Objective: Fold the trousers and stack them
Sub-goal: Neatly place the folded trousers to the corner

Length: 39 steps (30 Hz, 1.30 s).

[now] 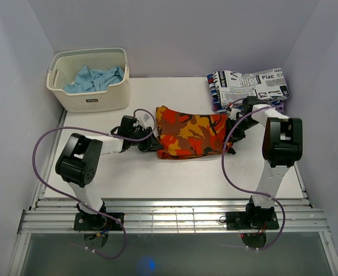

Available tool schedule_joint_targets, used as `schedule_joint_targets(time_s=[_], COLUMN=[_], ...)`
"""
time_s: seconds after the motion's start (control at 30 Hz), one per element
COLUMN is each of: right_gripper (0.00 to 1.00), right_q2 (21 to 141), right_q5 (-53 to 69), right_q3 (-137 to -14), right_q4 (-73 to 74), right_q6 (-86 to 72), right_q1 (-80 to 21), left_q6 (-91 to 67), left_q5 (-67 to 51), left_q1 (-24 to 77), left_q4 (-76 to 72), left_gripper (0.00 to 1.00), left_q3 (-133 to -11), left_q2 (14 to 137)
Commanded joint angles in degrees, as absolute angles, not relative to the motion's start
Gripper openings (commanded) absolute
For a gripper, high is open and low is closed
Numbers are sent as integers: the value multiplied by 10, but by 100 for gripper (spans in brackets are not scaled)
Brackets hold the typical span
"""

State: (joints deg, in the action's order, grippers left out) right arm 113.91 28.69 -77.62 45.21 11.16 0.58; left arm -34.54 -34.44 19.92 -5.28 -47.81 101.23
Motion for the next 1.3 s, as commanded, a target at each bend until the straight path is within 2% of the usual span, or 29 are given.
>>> schedule_joint_targets(time_s=[0.0, 0.07, 0.1, 0.13, 0.17, 0.47, 0.63, 0.77, 0.93, 1.1, 1.27], right_gripper=[8, 8, 8, 8, 8, 8, 8, 8, 8, 8, 8], right_q2=[1106, 1099, 1090, 1085, 1082, 999, 983, 960, 954, 1009, 1066], right_q5=[228, 208, 191, 184, 179, 163, 171, 147, 84, 42, 4], right_q3=[-802, -804, -803, -803, -807, -868, -937, -990, -1060, -1166, -1233], right_q4=[455, 450, 447, 445, 445, 439, 453, 433, 402, 384, 340], right_q6=[143, 148, 151, 153, 154, 189, 192, 199, 206, 204, 211], right_q1=[-27, -39, -49, -54, -58, -67, -68, -65, -40, 39, 101], left_q6=[-335, -332, -326, -322, -317, -252, -214, -162, -118, -107, -94], left_q5=[-311, -311, -308, -302, -299, -281, -264, -234, -221, -229, -257], left_q1=[207, 211, 214, 215, 216, 225, 272, 310, 323, 330, 337], left_q4=[-54, -61, -62, -60, -58, -15, -19, -39, -70, -114, -141], left_gripper=[38, 24, 10, 2, 0, 0, 0, 0, 0, 0, 0], left_q3=[-490, -487, -485, -484, -484, -521, -552, -629, -746, -878, -1074], left_q2=[1013, 1007, 1004, 993, 986, 861, 846, 853, 937, 1046, 1188])
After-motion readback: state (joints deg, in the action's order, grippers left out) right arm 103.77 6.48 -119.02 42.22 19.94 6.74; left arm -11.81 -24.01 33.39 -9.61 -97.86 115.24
